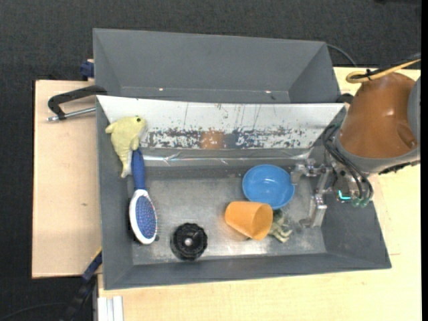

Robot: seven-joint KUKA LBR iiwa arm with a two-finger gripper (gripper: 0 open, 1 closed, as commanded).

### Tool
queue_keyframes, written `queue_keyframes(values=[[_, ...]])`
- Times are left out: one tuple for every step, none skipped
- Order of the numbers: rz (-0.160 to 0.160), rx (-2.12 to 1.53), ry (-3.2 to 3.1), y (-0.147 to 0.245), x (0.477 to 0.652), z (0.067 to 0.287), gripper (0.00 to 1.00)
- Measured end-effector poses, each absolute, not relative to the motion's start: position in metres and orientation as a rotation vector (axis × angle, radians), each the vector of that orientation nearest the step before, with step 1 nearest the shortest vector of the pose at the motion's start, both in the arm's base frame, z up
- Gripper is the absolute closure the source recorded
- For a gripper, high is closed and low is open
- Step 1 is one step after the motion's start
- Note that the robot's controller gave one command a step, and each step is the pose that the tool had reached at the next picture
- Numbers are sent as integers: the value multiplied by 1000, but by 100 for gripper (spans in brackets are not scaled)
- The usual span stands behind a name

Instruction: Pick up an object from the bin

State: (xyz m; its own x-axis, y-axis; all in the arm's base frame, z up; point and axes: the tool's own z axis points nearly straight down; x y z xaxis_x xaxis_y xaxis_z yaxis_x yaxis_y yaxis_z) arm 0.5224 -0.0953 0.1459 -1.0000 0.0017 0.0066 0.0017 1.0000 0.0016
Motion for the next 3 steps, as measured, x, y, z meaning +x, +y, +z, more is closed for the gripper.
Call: queue_keyframes(values=[[-8, 237, -3127, -12, 500, 78, 0], [-1, 229, -3135, -16, 502, 81, 100], [-1, 229, -3134, -16, 502, 81, 0]])
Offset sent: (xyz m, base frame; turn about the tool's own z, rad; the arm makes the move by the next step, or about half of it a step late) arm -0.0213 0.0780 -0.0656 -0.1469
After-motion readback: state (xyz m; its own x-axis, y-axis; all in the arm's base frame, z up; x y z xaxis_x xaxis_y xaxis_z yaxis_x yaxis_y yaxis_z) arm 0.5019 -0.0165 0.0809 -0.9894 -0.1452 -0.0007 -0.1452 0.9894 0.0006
